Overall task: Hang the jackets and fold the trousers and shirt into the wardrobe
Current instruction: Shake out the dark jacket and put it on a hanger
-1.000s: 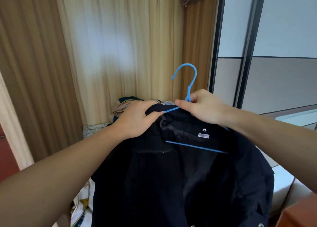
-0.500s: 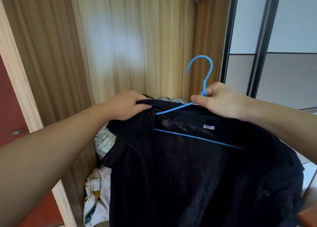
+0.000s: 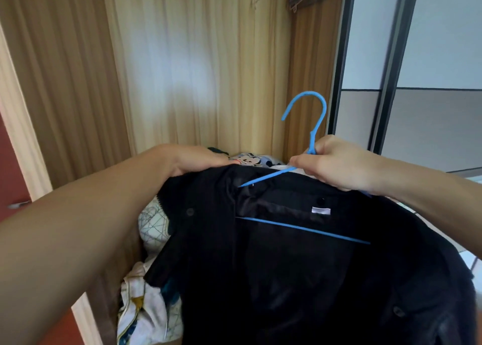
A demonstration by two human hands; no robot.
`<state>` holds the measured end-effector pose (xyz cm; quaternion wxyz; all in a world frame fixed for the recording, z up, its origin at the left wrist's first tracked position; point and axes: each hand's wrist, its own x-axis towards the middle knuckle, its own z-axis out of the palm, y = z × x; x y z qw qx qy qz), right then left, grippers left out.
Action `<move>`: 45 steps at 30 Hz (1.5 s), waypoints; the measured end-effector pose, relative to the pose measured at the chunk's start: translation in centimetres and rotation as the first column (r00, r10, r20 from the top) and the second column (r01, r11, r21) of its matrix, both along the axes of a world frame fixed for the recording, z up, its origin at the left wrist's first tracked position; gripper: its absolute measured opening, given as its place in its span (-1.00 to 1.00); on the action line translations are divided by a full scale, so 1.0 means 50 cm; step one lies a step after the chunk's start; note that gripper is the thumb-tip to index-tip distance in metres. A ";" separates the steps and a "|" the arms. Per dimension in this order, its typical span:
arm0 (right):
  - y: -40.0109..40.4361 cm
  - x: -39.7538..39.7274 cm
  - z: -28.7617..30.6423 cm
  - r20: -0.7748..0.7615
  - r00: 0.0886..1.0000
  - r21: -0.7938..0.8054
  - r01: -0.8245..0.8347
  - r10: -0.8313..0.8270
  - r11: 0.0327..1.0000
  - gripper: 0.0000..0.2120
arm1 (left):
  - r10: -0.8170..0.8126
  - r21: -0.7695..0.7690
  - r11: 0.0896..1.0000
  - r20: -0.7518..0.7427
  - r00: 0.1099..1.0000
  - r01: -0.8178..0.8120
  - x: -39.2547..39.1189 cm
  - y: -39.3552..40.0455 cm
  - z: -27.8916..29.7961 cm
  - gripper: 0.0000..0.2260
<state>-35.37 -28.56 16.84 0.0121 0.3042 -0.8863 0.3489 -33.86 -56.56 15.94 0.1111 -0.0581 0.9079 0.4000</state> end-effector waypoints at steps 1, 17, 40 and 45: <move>0.005 0.005 0.000 -0.016 1.000 0.008 0.006 -0.006 1.000 -0.53 | -0.004 -0.031 1.000 0.069 0.998 0.006 0.001 -0.008 -0.003 -0.78; 0.019 0.002 -0.008 -0.059 0.994 -0.058 0.090 -0.093 0.994 -0.52 | -0.272 -0.368 0.927 -0.520 0.810 0.075 0.034 0.096 -0.046 -0.55; 0.056 0.019 0.072 0.062 0.982 -0.153 -0.168 0.179 0.974 -0.81 | -0.367 -0.332 0.923 -0.597 0.713 0.196 0.045 0.249 0.071 -0.87; 0.124 0.011 0.054 -0.142 0.986 0.073 -0.081 0.090 0.994 -0.76 | -0.275 -0.278 0.956 -0.760 0.588 0.088 0.037 0.259 0.090 -0.78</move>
